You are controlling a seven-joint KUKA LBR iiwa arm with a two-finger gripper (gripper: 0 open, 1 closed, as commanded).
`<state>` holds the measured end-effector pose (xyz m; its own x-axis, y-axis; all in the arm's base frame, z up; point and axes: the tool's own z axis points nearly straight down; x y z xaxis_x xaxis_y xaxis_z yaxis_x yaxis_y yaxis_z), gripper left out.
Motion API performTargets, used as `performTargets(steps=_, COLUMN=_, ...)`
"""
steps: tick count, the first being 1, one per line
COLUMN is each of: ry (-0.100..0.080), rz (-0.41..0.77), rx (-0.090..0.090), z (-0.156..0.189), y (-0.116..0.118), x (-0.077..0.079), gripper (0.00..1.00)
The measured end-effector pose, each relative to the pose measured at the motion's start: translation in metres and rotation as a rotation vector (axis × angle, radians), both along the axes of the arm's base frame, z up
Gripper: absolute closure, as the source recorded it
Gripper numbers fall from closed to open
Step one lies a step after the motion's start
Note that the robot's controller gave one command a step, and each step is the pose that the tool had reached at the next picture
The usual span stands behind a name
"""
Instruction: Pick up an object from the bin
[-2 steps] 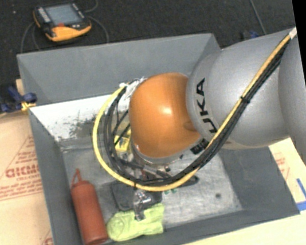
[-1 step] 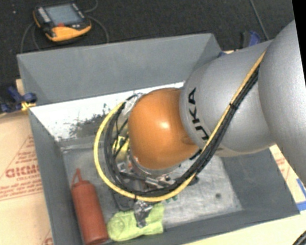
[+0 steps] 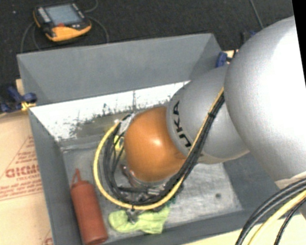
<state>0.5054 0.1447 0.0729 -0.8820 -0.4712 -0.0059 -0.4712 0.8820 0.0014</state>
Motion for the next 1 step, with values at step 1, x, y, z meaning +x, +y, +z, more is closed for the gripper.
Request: performTargets(steps=1, ry=0.0, rz=-0.001, rx=0.0, z=0.0, y=0.0, x=0.0, gripper=1.0)
